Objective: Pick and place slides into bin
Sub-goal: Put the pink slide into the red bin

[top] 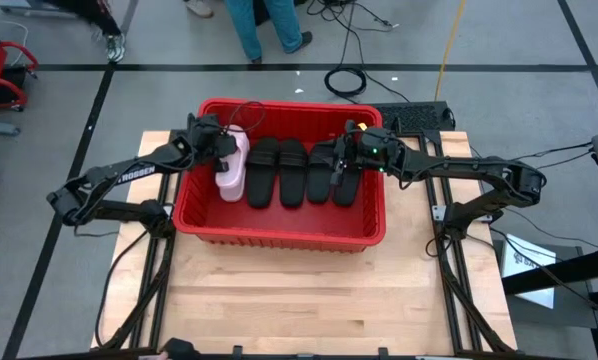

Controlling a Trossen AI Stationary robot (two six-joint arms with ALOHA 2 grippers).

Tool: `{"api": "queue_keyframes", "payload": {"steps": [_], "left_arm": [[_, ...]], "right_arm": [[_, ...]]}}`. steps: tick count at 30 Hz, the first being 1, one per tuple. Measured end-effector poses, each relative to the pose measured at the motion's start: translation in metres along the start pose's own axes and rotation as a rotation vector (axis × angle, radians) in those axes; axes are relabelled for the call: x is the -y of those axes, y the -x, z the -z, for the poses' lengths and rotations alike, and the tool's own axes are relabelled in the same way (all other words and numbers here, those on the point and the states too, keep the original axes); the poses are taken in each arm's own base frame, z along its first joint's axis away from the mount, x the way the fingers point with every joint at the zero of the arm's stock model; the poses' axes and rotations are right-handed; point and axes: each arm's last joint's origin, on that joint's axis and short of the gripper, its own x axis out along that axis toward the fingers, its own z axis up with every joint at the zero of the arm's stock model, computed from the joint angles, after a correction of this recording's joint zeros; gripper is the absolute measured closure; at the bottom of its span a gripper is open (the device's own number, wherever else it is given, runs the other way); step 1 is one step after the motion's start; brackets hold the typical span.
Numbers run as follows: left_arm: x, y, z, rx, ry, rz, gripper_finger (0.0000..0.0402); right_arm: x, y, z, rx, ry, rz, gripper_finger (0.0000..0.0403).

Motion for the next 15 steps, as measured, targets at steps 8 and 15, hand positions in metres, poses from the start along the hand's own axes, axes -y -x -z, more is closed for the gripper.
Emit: {"api": "queue_keyframes", "payload": {"steps": [8, 15], "left_arm": [[0.005, 0.002, -0.003, -0.060, 0.002, -0.021, 0.0241], [0.010, 0.005, -0.006, -0.085, 0.010, -0.009, 0.0216]], "right_arm": [[0.000, 0.000, 0.000, -0.001, 0.002, 0.000, 0.0264], [0.000, 0.000, 0.000, -0.001, 0.002, -0.002, 0.0264]]}}
